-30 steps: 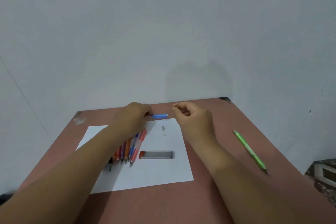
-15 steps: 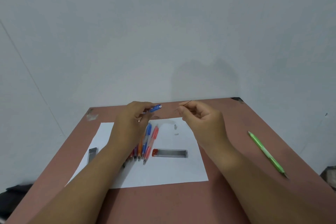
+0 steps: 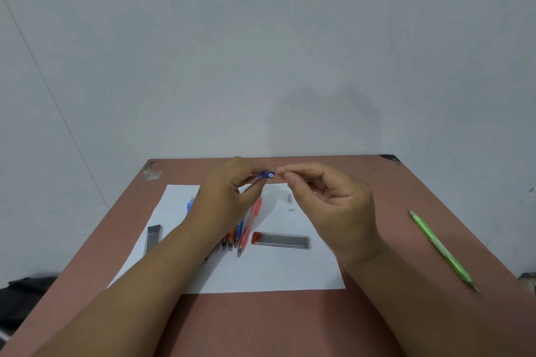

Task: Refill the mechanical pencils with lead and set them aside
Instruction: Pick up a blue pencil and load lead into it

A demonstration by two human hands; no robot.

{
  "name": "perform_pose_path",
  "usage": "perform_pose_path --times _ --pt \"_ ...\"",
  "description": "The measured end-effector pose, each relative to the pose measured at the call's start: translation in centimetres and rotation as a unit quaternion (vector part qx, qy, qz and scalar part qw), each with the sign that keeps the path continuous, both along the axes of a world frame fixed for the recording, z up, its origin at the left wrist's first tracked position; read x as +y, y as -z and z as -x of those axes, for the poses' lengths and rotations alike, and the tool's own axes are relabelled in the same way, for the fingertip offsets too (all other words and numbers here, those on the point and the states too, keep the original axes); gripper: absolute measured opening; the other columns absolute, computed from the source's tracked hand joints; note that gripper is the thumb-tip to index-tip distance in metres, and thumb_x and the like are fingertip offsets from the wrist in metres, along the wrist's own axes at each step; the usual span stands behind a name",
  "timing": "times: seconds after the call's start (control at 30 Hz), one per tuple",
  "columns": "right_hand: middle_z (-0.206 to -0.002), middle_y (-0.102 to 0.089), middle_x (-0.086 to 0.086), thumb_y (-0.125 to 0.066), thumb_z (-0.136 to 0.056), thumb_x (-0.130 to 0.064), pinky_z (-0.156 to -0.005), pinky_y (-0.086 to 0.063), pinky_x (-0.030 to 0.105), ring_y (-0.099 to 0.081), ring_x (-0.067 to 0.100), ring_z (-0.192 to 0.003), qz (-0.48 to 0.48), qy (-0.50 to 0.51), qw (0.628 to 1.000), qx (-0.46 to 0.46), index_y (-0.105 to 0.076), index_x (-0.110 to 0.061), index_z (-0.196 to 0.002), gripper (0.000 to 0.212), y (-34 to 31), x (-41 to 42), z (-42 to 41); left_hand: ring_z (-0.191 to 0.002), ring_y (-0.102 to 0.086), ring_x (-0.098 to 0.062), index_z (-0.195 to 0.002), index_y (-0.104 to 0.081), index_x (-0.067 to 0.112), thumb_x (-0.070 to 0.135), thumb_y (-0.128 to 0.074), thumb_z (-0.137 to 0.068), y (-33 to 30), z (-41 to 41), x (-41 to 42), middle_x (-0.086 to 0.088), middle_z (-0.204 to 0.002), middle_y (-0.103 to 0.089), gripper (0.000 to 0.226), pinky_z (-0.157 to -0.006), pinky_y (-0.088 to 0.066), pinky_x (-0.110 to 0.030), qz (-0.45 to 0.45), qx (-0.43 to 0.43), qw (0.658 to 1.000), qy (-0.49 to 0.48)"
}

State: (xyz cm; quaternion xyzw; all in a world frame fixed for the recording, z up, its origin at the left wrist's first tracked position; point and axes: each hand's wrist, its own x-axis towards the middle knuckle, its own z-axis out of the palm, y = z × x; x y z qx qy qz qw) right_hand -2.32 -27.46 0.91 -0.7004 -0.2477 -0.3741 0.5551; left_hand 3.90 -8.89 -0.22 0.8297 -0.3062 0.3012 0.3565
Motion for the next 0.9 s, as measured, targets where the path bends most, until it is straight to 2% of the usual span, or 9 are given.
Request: perform_pose_path --times 0.2,0.37,0.6,0.77,0.9 --pt "-0.095 -0.078 0.001 -0.073 -0.091 -0.005 -0.083 -0.059 0.025 -0.075 0.011 -0.090 0.034 0.022 0.999 -0.011 -0.078 -0.002 -0.101 0.012 0.30 0.01 -0.41 -0.098 -0.057 0.012 -0.110 -0.074 0.026 0.013 -0.068 -0.094 0.11 -0.07 -0.01 0.042 -0.103 -0.053 0.021 -0.088 -0.050 -0.013 -0.007 -0.001 1.000 0.007" --pt "-0.094 -0.078 0.000 -0.072 -0.090 -0.007 -0.082 -0.058 0.023 -0.075 0.010 -0.089 0.036 0.034 0.999 -0.013 -0.078 -0.003 -0.100 0.012 0.46 -0.01 -0.56 -0.099 -0.051 0.022 -0.110 -0.074 0.022 0.011 -0.070 -0.093 0.19 -0.14 0.04 0.043 -0.104 -0.050 0.021 -0.089 -0.043 -0.003 -0.014 -0.012 1.000 0.000" --pt "-0.094 -0.078 -0.002 -0.073 -0.090 -0.005 -0.081 -0.058 0.021 -0.074 0.008 -0.088 0.058 0.048 0.997 -0.010 -0.079 -0.004 -0.101 0.013 0.64 -0.21 -0.85 -0.100 -0.046 0.029 -0.108 -0.076 0.021 0.012 -0.071 -0.092 0.40 -0.27 0.09 0.029 -0.102 -0.057 0.020 -0.089 -0.034 0.004 -0.016 -0.019 1.000 -0.013" --pt "-0.092 -0.077 -0.004 -0.075 -0.088 -0.001 -0.081 -0.057 0.018 -0.073 0.004 -0.087 0.061 0.066 0.996 -0.026 -0.079 -0.005 -0.099 0.013 0.60 -0.16 -0.83 -0.098 -0.050 0.019 -0.110 -0.076 0.024 0.015 -0.071 -0.092 0.41 -0.24 0.11 0.026 -0.103 -0.059 0.021 -0.088 -0.038 0.002 -0.023 -0.013 1.000 -0.013" --pt "-0.092 -0.077 -0.003 -0.075 -0.088 -0.002 -0.080 -0.058 0.021 -0.073 0.006 -0.086 0.070 0.075 0.994 -0.040 -0.079 -0.004 -0.098 0.012 0.66 -0.24 -0.90 -0.099 -0.051 0.007 -0.110 -0.076 0.025 0.017 -0.071 -0.092 0.35 0.01 0.07 0.024 -0.102 -0.060 0.021 -0.085 -0.039 -0.001 -0.030 -0.005 0.999 -0.027"
